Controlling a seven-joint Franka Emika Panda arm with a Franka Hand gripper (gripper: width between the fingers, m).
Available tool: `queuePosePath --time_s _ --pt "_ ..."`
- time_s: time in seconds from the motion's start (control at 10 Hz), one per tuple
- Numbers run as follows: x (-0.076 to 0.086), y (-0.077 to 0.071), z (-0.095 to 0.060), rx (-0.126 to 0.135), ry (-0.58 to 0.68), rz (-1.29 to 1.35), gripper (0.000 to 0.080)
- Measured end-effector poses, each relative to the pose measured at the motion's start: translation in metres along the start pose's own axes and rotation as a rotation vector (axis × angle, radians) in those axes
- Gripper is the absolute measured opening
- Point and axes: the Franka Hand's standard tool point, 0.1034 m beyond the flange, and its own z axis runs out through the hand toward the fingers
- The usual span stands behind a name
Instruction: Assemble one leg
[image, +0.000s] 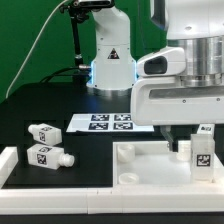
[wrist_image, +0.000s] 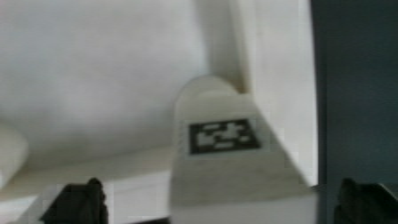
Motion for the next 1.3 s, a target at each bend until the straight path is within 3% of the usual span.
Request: queuePosePath --time_s 0.1,0.2,0.3,0.5,0.8,1.0,1.3 --pt "0.0043 0.0040 0.0004 0.001 0.038 -0.039 0.0648" --pt "0.0025 0.0032 0.0014 0.001 0.034 0.016 0.0523" --pt "0.0026 0.0030 0.0013 0.003 0.034 0.044 0.0523" --pt "0.0024 0.0025 0.0015 0.006 0.033 0.196 0.0284" --pt "0.0018 0.0015 0.0018 0.010 0.032 0.374 0.0285" --pt "0.0005 0.0017 0.0026 0.006 0.023 0.641 0.0285" --pt "-0.0020 0.0038 0.0036 0.048 -0.025 1.153 0.0285"
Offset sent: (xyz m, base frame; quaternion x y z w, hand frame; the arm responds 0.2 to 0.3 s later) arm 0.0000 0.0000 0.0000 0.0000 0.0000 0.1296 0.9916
